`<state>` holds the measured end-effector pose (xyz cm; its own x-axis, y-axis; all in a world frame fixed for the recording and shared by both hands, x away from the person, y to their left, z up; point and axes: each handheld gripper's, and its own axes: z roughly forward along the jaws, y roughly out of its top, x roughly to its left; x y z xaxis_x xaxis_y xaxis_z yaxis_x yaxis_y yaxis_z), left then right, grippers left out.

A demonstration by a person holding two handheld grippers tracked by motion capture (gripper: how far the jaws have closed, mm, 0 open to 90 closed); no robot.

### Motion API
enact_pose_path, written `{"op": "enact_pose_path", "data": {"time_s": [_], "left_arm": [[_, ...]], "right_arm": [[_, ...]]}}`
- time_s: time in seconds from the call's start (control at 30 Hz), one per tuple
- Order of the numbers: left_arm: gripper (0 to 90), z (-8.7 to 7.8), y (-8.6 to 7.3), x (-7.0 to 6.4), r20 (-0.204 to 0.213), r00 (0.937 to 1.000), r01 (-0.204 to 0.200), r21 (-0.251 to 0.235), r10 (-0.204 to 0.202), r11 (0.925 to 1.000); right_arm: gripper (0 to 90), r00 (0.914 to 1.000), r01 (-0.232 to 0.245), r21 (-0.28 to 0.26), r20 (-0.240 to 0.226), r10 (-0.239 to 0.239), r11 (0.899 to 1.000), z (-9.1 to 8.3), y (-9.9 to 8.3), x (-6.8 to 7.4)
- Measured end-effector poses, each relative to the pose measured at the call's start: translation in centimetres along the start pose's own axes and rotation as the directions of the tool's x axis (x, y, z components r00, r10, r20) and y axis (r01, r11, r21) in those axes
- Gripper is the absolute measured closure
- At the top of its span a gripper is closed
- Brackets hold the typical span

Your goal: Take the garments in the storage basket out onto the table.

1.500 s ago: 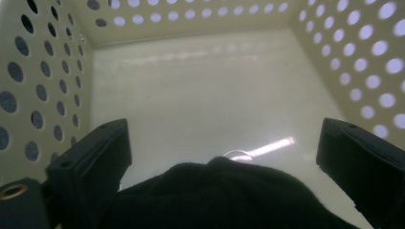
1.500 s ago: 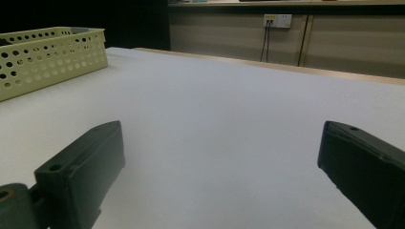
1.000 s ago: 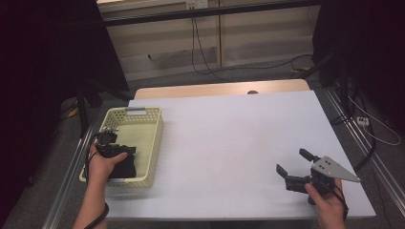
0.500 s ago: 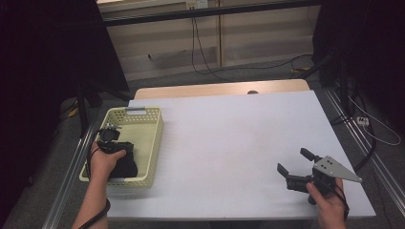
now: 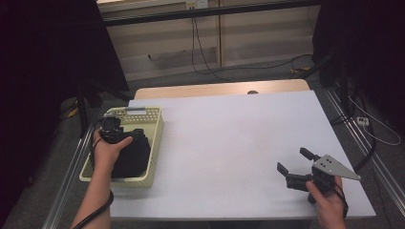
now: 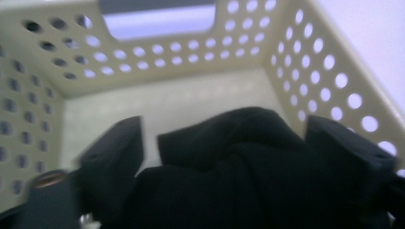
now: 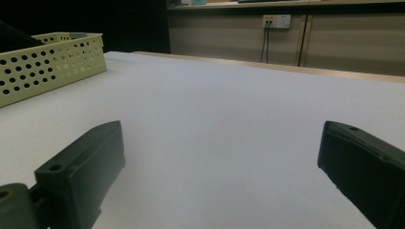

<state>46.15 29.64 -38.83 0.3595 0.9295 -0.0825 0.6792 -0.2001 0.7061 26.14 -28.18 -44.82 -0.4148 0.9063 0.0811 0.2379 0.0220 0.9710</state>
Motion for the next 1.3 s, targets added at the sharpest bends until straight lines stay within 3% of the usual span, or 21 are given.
{"op": "enact_pose_path", "data": {"time_s": [0.07,0.17,0.27,0.3,0.33,0.47,0.5,0.57,0.63,0.67,0.73,0.77,0.83,0.87,0.93,1.0,1.1,1.13,1.17,1.2,1.3], "left_arm": [[11.6,-0.9,-0.1,0.4,0.011,0.9998,-0.015,-0.026,0.015,0.9996],[7.9,-2.3,-0.3,0.9,0.032,0.9995,0.004,-0.039,-0.003,0.9992],[7.3,-2.9,-0.8,1.0,0.042,0.9991,0.010,-0.013,-0.010,0.9999],[7.3,-2.8,-1.2,1.0,0.053,0.9985,-0.012,0.004,0.012,0.9999],[7.2,-2.6,-1.5,0.9,0.052,0.9985,-0.018,0.004,0.018,0.9998],[5.7,-0.9,-3.2,0.9,0.044,0.9985,-0.036,0.081,0.033,0.9961],[5.7,-0.6,-3.4,1.0,0.045,0.9987,-0.028,0.085,0.024,0.9960],[2.9,0.4,-4.1,1.3,0.062,0.9975,0.026,0.111,-0.033,0.9935],[2.9,1.4,-4.7,1.2,0.093,0.9930,0.059,0.150,-0.074,0.9869],[2.9,1.9,-4.8,1.0,0.088,0.9931,0.061,0.181,-0.078,0.9815],[3.2,2.4,-4.6,0.5,0.081,0.9960,0.019,0.219,-0.038,0.9756],[3.2,2.6,-4.6,0.3,0.075,0.9970,0.001,0.216,-0.018,0.9764],[4.0,2.5,-4.7,0.3,0.083,0.9964,0.001,0.201,-0.018,0.9796],[9.6,2.3,-4.6,0.3,0.119,0.9929,-0.014,0.196,-0.009,0.9806],[30.5,1.9,-4.5,0.5,0.175,0.9846,-0.028,0.198,-0.008,0.9798],[40.9,1.8,-4.4,0.3,0.182,0.9831,-0.022,0.212,-0.017,0.9770],[51.8,1.7,-4.3,0.3,0.180,0.9824,0.008,0.225,-0.050,0.9744],[53.3,1.7,-4.2,0.2,0.176,0.9828,0.015,0.231,-0.057,0.9728],[53.3,1.7,-4.1,0.1,0.160,0.9857,0.016,0.216,-0.051,0.9764],[55.1,1.5,-3.8,0.2,0.176,0.9827,0.015,0.239,-0.059,0.9710],[56.3,1.1,-3.0,0.1,0.146,0.9878,0.021,0.227,-0.055,0.9737]], "right_arm": [[1.6,1.0000,-0.003,0.001,0.000,0.003,1.000,0.1,0.0,0.1],[1.6,0.9999,0.011,0.006,-0.011,-0.011,1.000,0.3,0.0,0.4],[1.6,0.9997,0.018,0.010,-0.014,-0.018,1.000,0.4,0.1,0.4],[1.6,0.9997,0.020,0.007,-0.014,-0.020,1.000,0.4,0.1,0.4],[1.6,0.9997,0.019,0.008,-0.013,-0.019,1.000,0.4,0.1,0.4],[1.6,0.9997,0.019,0.008,-0.013,-0.019,1.000,0.4,0.1,0.4],[1.6,0.9997,0.019,0.008,-0.013,-0.019,1.000,0.4,0.1,0.4],[1.6,0.9997,0.020,0.007,-0.015,-0.020,1.000,0.4,0.1,0.4],[1.6,0.9998,0.018,0.007,-0.013,-0.018,1.000,0.4,0.1,0.4],[1.6,0.9998,0.018,0.009,-0.011,-0.018,1.000,0.4,0.1,0.3],[1.7,0.9999,0.012,0.007,-0.006,-0.012,1.000,0.3,0.1,0.2],[1.6,1.0000,0.009,0.005,-0.004,-0.009,1.000,0.3,0.1,0.2],[1.6,0.9999,0.011,0.004,-0.004,-0.011,1.000,0.2,0.1,0.2],[1.7,0.9999,0.013,0.002,-0.003,-0.013,1.000,0.2,0.1,0.1],[1.6,0.9999,0.011,0.002,-0.005,-0.011,1.000,0.2,0.1,0.1],[1.6,0.9999,0.010,0.005,-0.005,-0.010,1.000,0.3,0.1,0.2],[1.6,0.9998,0.015,0.003,-0.009,-0.015,1.000,0.4,0.1,0.4],[1.6,0.9998,0.015,0.004,-0.009,-0.015,1.000,0.3,0.1,0.4],[1.6,0.9998,0.015,0.004,-0.009,-0.015,1.000,0.3,0.1,0.4],[1.6,0.9998,0.017,0.005,-0.008,-0.017,1.000,0.4,0.1,0.3],[1.7,1.0000,0.007,0.001,-0.005,-0.007,1.000,0.4,0.1,0.3]]}}
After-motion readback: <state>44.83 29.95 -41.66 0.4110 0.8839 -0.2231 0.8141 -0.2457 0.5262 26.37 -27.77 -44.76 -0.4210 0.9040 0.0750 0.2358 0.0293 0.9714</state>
